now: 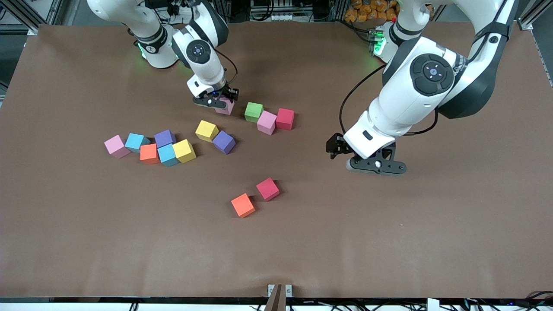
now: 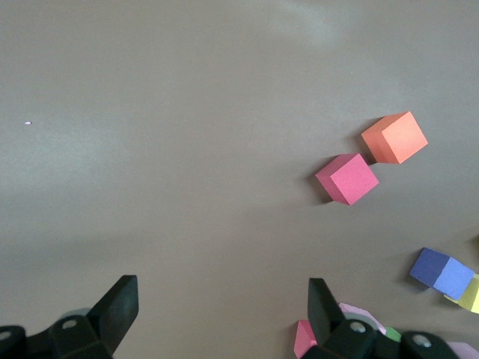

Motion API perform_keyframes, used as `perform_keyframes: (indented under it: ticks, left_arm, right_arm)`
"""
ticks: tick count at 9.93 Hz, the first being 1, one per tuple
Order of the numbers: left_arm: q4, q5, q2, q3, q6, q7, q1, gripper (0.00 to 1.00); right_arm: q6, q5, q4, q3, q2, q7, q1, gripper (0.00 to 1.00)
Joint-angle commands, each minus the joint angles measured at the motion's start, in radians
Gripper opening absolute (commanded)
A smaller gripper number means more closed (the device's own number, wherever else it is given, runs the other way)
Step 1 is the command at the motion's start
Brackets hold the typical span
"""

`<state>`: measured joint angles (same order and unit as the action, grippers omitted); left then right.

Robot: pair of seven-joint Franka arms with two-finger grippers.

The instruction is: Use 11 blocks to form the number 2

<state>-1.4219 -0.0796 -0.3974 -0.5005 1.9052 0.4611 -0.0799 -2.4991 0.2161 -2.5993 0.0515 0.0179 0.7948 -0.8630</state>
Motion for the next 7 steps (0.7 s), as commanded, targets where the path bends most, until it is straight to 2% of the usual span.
perform_keyframes:
  ticks: [1,7]
  left_arm:
    - [-0.002,-0.005,0.011,-0.003,-0.018,-0.018,0.002,1.00]
    - [0.000,-0.005,-0.012,-0.003,-0.015,-0.006,-0.017,1.00]
  right_arm:
    - [0.081,0.016,-0.018,0.004,-0.065,-0.083,0.002,0.00]
    - [0.164,0.020,-0.025,-0.002,-0.035,-0.184,0.022,0.00]
